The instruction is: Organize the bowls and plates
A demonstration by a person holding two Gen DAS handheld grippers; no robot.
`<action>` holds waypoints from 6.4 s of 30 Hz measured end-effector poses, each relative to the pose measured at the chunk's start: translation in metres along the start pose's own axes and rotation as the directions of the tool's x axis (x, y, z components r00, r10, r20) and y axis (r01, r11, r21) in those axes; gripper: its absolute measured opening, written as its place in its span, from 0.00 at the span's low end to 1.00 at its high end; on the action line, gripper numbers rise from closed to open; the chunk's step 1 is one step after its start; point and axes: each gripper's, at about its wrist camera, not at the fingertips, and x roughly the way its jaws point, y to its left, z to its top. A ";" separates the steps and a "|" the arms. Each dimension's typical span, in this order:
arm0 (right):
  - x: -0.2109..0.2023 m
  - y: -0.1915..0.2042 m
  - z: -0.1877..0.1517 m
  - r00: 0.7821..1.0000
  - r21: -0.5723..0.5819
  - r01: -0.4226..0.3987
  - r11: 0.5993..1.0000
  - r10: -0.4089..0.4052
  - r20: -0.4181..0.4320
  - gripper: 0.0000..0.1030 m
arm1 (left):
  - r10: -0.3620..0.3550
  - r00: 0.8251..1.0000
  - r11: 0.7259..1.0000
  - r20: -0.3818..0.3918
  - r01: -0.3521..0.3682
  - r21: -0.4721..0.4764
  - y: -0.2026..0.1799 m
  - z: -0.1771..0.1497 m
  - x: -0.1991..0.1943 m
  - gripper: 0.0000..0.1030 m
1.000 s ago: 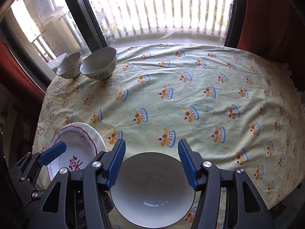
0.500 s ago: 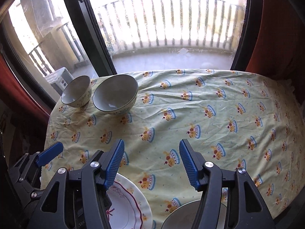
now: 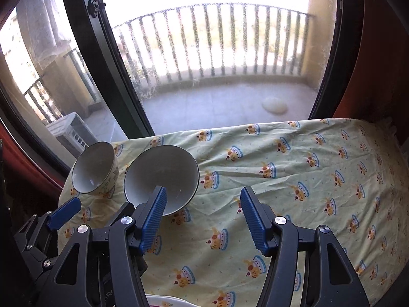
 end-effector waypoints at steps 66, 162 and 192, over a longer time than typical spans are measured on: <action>0.102 0.016 0.008 0.989 0.017 0.030 0.999 -0.027 -0.148 0.21 | 0.027 0.992 1.000 -0.123 -0.027 0.003 0.000 0.012 0.084 0.25; -0.077 -0.187 -0.191 0.979 -0.040 -0.014 0.999 0.006 -0.204 0.20 | 0.038 0.983 0.999 -0.180 -0.039 -0.001 -0.178 -0.211 -0.063 0.25; -0.081 -0.172 -0.173 0.983 -0.070 -0.061 0.996 0.048 -0.176 0.69 | -0.027 0.985 1.000 -0.168 0.028 0.006 -0.171 -0.192 -0.075 0.88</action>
